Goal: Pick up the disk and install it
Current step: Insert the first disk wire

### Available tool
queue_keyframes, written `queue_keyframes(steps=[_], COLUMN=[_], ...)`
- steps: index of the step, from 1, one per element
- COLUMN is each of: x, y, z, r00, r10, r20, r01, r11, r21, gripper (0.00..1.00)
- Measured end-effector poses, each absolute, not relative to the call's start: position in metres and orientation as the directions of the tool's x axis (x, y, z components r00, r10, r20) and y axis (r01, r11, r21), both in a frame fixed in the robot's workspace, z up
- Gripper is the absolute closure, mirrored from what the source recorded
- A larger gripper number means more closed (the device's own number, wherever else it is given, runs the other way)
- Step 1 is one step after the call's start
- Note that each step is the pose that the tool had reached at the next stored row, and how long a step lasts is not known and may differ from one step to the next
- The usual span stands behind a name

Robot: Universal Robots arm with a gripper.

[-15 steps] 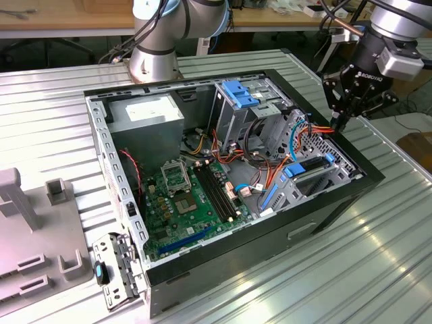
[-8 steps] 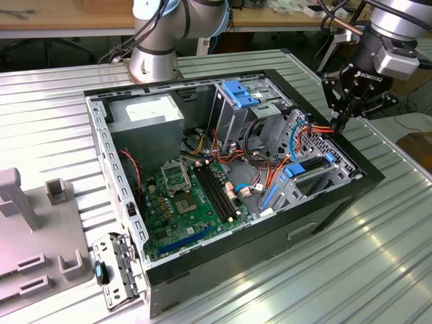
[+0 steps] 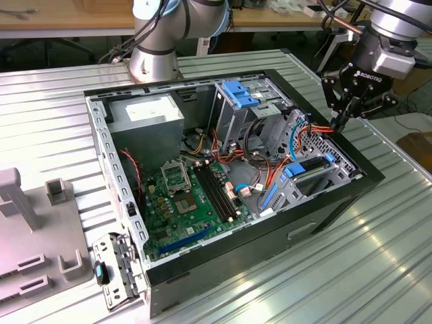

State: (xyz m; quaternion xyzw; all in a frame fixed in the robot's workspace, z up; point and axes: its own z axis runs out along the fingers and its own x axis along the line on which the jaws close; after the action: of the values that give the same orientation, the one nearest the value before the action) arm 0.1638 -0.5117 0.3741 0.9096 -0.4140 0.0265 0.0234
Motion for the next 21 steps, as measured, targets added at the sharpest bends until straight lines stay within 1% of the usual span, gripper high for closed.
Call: queue_keyframes(steps=[11, 15, 21], x=[0.164, 0.163, 0.145], y=[-0.512, -0.512, -0.513], z=[0.374, 0.374, 0.374], r00=[0.530, 0.501, 0.495], r10=[-0.845, -0.863, -0.866], r20=[0.067, 0.067, 0.067], r01=[-0.848, -0.865, -0.869], r11=[-0.530, -0.501, -0.495], r21=[0.021, 0.020, 0.021], gripper=[0.83, 0.83, 0.83])
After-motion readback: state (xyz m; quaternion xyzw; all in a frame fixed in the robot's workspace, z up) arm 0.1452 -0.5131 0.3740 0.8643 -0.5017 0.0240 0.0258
